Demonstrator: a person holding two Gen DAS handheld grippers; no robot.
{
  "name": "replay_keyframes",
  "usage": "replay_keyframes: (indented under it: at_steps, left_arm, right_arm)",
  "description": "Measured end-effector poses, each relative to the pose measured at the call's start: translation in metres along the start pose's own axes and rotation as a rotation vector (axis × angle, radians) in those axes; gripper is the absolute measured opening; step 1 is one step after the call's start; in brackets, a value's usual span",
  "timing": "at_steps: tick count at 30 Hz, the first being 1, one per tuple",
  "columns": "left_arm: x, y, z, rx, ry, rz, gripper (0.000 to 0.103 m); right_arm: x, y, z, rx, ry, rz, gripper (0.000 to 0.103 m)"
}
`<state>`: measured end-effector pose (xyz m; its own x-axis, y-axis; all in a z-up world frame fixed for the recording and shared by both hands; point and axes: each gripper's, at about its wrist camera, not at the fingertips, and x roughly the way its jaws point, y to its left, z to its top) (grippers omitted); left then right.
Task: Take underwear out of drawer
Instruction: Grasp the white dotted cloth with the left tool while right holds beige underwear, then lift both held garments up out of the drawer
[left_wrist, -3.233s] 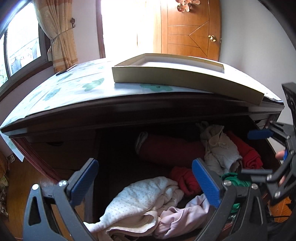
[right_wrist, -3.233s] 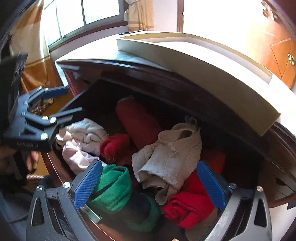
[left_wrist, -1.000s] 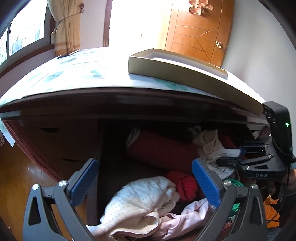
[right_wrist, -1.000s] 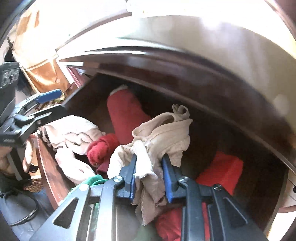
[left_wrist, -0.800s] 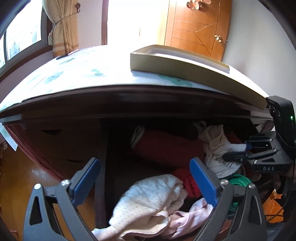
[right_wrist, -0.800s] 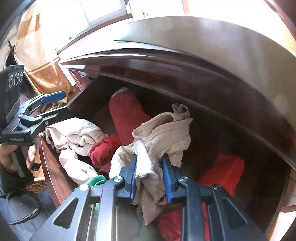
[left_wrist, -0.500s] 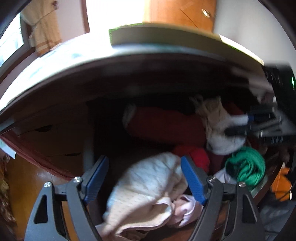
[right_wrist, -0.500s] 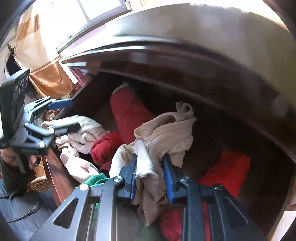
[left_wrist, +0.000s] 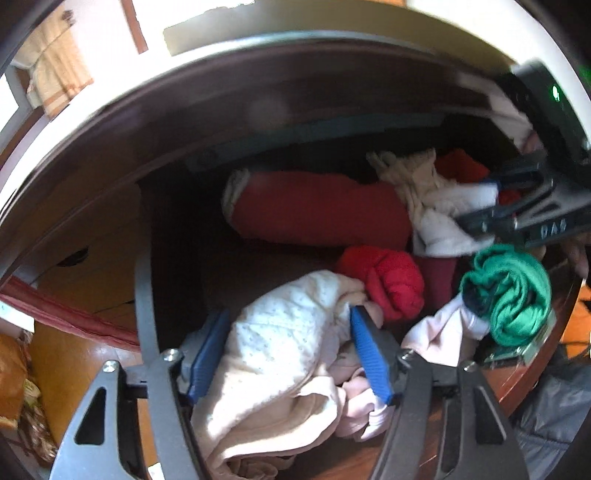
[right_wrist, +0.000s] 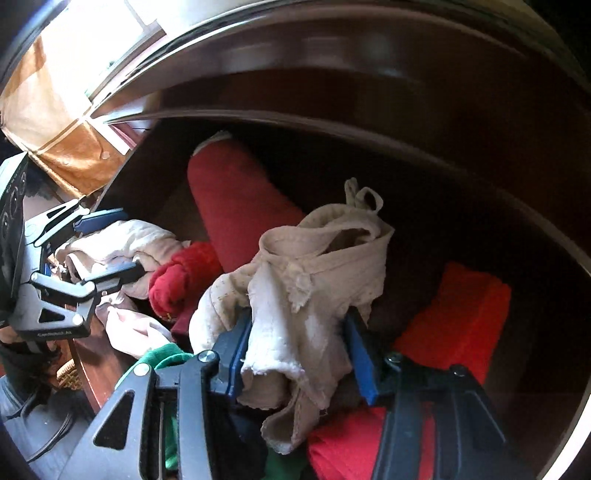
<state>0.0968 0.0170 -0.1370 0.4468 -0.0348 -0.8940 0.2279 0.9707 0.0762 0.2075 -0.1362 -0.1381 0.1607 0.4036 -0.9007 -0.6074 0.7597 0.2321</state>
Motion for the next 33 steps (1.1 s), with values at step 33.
replay_keyframes:
  at_steps: [33]
  left_arm:
    - [-0.06, 0.009, -0.031, -0.072, -0.22, -0.08, 0.03]
  right_arm:
    - [-0.056, 0.028, -0.027, -0.17, -0.287, -0.034, 0.027]
